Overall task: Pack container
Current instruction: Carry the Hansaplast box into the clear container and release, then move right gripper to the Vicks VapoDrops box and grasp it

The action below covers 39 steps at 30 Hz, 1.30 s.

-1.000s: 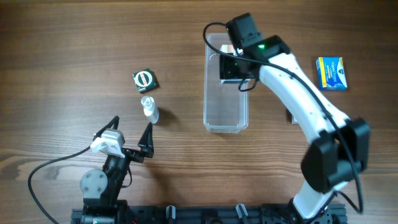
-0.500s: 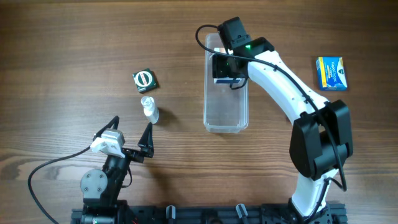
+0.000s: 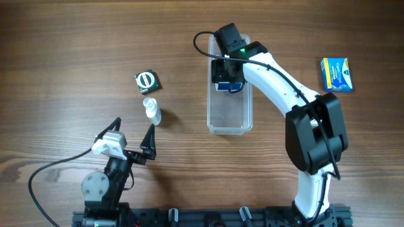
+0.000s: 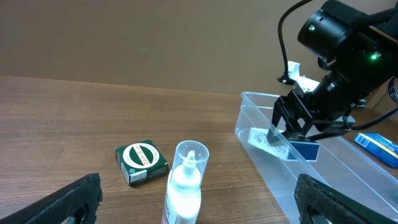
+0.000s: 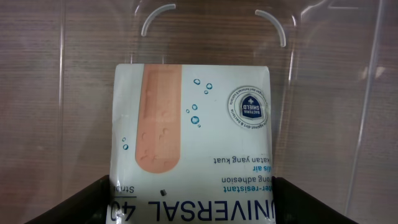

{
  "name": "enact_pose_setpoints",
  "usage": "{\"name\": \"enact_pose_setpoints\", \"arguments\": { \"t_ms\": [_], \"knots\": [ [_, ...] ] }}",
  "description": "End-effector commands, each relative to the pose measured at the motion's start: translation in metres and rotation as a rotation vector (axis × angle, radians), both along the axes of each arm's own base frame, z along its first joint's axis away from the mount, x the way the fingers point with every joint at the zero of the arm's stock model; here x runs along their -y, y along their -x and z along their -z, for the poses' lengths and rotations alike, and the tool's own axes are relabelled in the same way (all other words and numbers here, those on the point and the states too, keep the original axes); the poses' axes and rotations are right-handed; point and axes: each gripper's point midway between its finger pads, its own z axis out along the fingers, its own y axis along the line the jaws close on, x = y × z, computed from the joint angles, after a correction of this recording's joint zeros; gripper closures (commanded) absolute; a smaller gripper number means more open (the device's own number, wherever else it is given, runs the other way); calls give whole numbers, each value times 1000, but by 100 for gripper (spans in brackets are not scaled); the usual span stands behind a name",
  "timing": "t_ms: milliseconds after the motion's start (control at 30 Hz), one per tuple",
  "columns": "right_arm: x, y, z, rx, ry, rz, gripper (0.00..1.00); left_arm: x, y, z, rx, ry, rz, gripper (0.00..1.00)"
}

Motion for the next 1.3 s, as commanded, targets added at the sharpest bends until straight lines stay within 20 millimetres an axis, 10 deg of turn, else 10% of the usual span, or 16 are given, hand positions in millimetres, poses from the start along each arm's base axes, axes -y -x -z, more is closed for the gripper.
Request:
{"name": "enact_pose_setpoints", "arguments": {
  "t_ms": [0, 300, 500, 600, 733, 967, 1267],
  "knots": [
    [2, -6, 2, 19, 19, 20, 20, 0, 0, 2, 3, -18, 2, 0],
    [-1, -10, -12, 50, 5, 21, 16, 0, 0, 2, 2, -18, 2, 0],
    [5, -11, -134, 237, -30, -60, 4, 0, 0, 2, 2, -18, 2, 0],
    [49, -7, -201, 377, 22, -42, 0, 0, 0, 2, 2, -18, 2, 0],
    [142, -3, -243, 442, 137, -34, 0, 0, 0, 2, 3, -18, 2, 0],
    [271, -9, -177, 253, 171, -37, 0, 0, 0, 2, 3, -18, 2, 0],
    [350, -10, -83, 53, 170, 13, 0, 0, 0, 2, 3, -18, 2, 1]
  ]
}}
